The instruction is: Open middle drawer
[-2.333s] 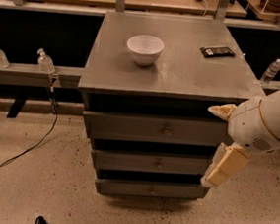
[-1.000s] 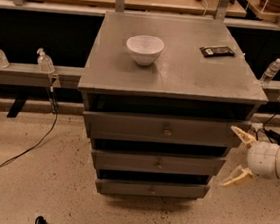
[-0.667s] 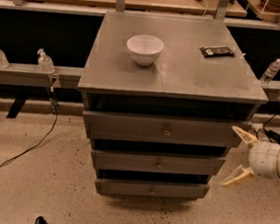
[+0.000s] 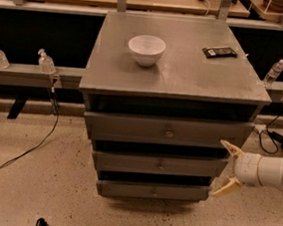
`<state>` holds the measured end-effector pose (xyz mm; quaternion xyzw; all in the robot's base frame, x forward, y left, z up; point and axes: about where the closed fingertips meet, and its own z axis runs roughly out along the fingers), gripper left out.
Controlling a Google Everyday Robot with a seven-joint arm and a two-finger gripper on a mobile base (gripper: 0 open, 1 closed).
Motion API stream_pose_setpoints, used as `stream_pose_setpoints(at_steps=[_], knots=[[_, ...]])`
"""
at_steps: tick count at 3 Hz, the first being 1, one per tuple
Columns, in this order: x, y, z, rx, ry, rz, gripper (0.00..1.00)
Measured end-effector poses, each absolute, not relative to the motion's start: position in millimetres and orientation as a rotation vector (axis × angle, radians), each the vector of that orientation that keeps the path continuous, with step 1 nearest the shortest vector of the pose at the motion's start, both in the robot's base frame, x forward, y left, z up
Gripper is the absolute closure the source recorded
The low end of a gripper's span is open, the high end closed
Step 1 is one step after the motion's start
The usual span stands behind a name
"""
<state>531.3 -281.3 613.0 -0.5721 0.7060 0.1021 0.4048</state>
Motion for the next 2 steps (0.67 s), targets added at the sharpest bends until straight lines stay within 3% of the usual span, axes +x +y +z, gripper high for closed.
stream_pose_setpoints(at_steps=[2], knots=[[528,-278,511,-1.496,1.74,0.219,0.0]])
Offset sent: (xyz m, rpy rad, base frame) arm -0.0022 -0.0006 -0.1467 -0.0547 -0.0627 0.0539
